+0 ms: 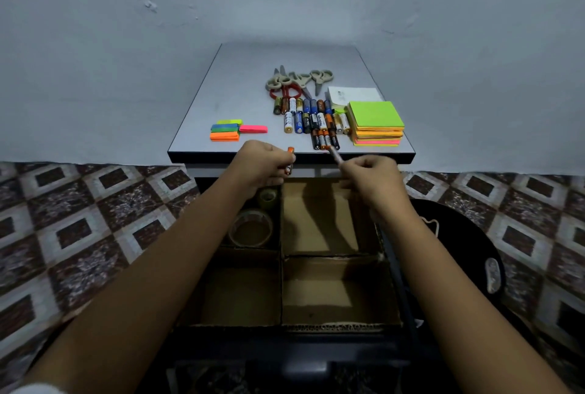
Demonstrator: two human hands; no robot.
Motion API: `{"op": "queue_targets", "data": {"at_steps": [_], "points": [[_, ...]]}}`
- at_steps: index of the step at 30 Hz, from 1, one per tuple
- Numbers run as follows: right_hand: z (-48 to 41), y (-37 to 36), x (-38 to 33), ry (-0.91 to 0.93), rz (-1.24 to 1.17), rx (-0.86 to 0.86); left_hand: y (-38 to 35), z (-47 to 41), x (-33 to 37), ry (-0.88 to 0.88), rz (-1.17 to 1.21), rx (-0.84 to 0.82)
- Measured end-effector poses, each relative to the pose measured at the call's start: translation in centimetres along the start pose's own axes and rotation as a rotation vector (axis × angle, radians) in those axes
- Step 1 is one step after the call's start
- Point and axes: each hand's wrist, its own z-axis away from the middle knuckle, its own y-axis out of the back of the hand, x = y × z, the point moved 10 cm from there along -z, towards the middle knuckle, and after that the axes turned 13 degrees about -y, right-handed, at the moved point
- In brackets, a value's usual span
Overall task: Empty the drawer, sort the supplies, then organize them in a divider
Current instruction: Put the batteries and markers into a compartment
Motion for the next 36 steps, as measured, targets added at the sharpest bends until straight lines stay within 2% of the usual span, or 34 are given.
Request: {"op": "queue_targets", "data": {"at_steps": [3,8,13,17,22,27,33,36], "points": [[1.9,-2.5,3.9,-0.207,-0.226,-0.236,0.3,3.3,-2.7,0.050,0.036,-0.091],[4.6,-5.4,8.9,-0.328,-0.245,-0.437,0.4,8.7,-9.2,0.210,-0.094,-0.304],[5.4,-7.3,11.5,-0.373,-0.117,-0.440,-0.6,11.2,-14.7,0.330,-0.246,-0.466],[5.5,-8.2,12.0,-0.362,-0.048,-0.456,-1.5,10.8,-17.1,0.361,-0.353,-0.475],[5.0,-9.1,12.2,-0.342,0.020,-0.456,-2.9,11.6,-19.7,0.506,-0.273,-0.513],[4.6,-9.4,11.9,-0.296,0.061,-0.481,-3.4,12.1,-20.9,0.532,-0.318,-0.594],[4.5,-9.8,11.9,-0.283,0.078,-0.490,-3.9,12.6,-21.0,0.578,-0.217,-0.632],[4.4,-9.8,12.0,-0.275,0.099,-0.483,-4.2,12.6,-19.8,0.540,-0.206,-0.666]]}}
